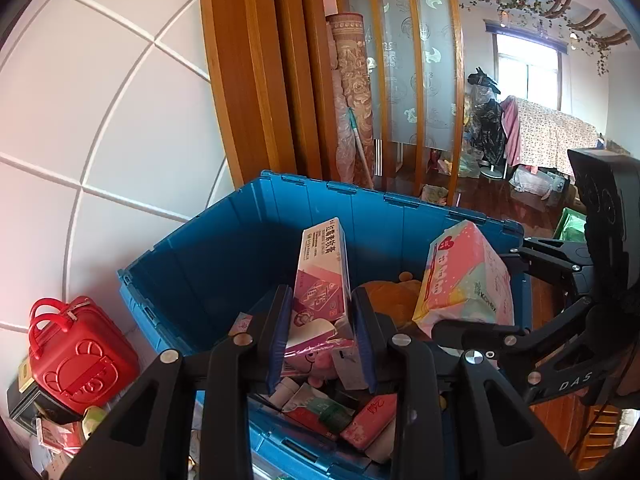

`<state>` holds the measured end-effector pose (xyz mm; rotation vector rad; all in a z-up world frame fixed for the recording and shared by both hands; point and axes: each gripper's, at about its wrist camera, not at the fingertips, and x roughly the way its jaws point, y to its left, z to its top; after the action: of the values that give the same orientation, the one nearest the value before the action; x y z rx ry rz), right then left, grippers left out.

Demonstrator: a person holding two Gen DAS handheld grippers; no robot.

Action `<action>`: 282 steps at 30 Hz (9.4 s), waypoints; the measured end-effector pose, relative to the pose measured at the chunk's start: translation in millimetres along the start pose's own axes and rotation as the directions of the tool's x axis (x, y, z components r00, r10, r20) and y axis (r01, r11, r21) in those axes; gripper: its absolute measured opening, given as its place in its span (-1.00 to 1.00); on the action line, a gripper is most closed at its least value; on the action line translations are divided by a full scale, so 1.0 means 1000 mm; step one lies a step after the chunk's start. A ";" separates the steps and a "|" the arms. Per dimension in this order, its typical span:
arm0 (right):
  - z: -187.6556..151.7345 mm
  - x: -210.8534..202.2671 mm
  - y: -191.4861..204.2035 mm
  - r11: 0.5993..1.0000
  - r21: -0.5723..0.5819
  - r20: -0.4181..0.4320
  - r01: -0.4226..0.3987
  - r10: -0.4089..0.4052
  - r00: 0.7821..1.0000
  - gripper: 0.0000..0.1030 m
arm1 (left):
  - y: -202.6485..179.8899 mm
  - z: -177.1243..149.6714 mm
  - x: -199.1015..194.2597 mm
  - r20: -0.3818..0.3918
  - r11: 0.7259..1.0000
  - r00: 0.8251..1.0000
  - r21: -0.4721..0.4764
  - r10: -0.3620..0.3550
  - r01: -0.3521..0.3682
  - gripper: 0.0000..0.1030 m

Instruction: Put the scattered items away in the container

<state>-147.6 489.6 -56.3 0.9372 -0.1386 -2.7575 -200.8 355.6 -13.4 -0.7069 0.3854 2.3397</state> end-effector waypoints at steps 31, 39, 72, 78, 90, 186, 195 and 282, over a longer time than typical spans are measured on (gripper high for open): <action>-0.028 0.002 0.165 0.893 -0.273 -0.033 -0.359 0.364 0.931 0.99 | 0.104 -0.215 -0.137 -0.256 0.877 0.923 -0.317 0.287 -0.361 1.00; -0.090 0.012 0.228 0.890 -0.267 -0.152 -0.369 0.339 0.928 0.99 | 0.094 -0.307 -0.177 -0.328 0.856 0.901 -0.338 0.283 -0.392 1.00; -0.335 0.167 0.291 0.908 -0.224 -0.543 -0.355 0.186 0.819 0.25 | 0.053 -0.519 -0.094 -0.406 0.947 0.912 -0.264 0.063 -0.184 0.49; -0.323 0.171 0.294 0.914 -0.211 -0.534 -0.346 0.189 0.824 0.09 | 0.059 -0.514 -0.094 -0.378 0.937 0.924 -0.299 0.054 -0.178 0.47; -0.330 0.182 0.288 0.938 -0.181 -0.552 -0.294 0.150 0.820 -0.02 | 0.067 -0.515 -0.083 -0.368 0.937 0.930 -0.318 0.018 -0.145 0.39; -0.048 -0.051 0.267 0.903 -0.279 -0.062 -0.327 0.323 0.944 -0.26 | 0.097 -0.189 -0.274 -0.112 0.794 0.844 -0.294 0.525 -0.533 -0.09; -0.009 -0.030 0.188 0.923 -0.242 -0.031 -0.300 0.301 0.953 -0.26 | 0.078 -0.116 -0.195 -0.077 0.833 0.869 -0.256 0.488 -0.490 -0.09; -0.066 -0.140 0.255 0.970 -0.205 -0.019 -0.130 0.129 0.991 1.00 | 0.039 -0.225 -0.358 -0.271 0.586 0.737 -0.466 0.619 -0.663 0.98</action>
<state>46.7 275.4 15.3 0.8492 0.0833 -2.5890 88.7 46.5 14.7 -1.0621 -0.0253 3.1930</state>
